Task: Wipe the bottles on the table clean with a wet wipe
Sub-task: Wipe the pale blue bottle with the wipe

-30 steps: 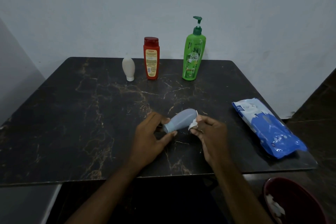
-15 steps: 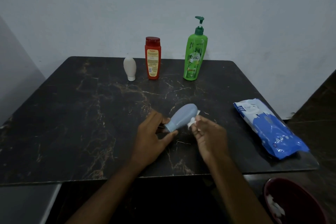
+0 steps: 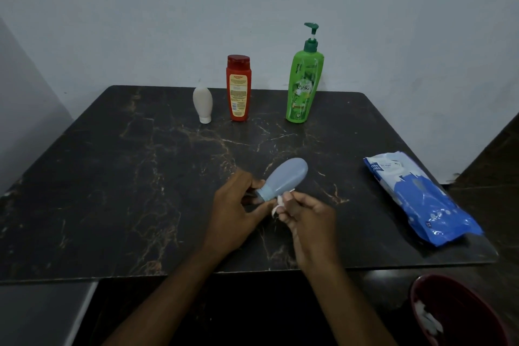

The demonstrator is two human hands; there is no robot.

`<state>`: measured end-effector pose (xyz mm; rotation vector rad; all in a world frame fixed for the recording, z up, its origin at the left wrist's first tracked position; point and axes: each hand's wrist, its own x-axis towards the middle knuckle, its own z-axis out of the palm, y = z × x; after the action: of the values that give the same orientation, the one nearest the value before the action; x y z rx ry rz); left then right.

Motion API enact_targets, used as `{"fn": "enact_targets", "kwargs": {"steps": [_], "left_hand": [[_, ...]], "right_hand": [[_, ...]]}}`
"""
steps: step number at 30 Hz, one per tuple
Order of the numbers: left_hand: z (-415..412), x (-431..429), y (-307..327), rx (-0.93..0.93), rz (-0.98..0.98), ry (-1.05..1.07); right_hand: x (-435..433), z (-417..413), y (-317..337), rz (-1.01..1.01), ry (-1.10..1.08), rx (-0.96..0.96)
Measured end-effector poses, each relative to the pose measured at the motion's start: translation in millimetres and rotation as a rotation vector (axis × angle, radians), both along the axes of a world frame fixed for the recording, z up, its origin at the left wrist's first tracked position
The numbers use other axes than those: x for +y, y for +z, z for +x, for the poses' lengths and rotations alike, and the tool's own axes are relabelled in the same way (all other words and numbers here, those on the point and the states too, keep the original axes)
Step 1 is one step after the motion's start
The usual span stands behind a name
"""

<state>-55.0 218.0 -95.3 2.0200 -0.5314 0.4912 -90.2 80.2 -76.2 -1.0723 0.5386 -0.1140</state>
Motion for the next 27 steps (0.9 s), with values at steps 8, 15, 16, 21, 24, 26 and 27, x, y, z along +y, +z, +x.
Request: {"fn": "enact_targets", "kwargs": {"steps": [8,15,16,21,24,26,27], "left_hand": [[2.6,3.5,-2.2,-0.021,0.085,-0.03],[3.7,3.8,-2.7,-0.027,0.083,-0.032],[3.5,4.0,-2.6,-0.024,0.087,-0.035],[2.5,2.4,-0.5,-0.037,0.113,-0.059],[3.5,2.1,-1.8,-0.062,0.15,-0.071],[3.6,2.2,-2.6,-0.061,0.156,-0.067],[3.3,1.9,-2.4,-0.056,0.151,-0.067]], "right_hand": [[-57.4,24.7,4.4,-0.659,0.033,-0.051],[-88.4,41.1,-6.3,-0.98,0.179,0.162],[-88.1,43.8,-5.3,-0.968,0.188,0.176],[-63.0,20.9,22.2,-1.472,0.401,-0.071],[-54.1,23.2,17.1,-1.612,0.42,-0.267],[-45.5,19.1,17.9,-1.669,0.451,-0.296],[-41.9,15.6,17.2,-1.678,0.456,-0.311]]}}
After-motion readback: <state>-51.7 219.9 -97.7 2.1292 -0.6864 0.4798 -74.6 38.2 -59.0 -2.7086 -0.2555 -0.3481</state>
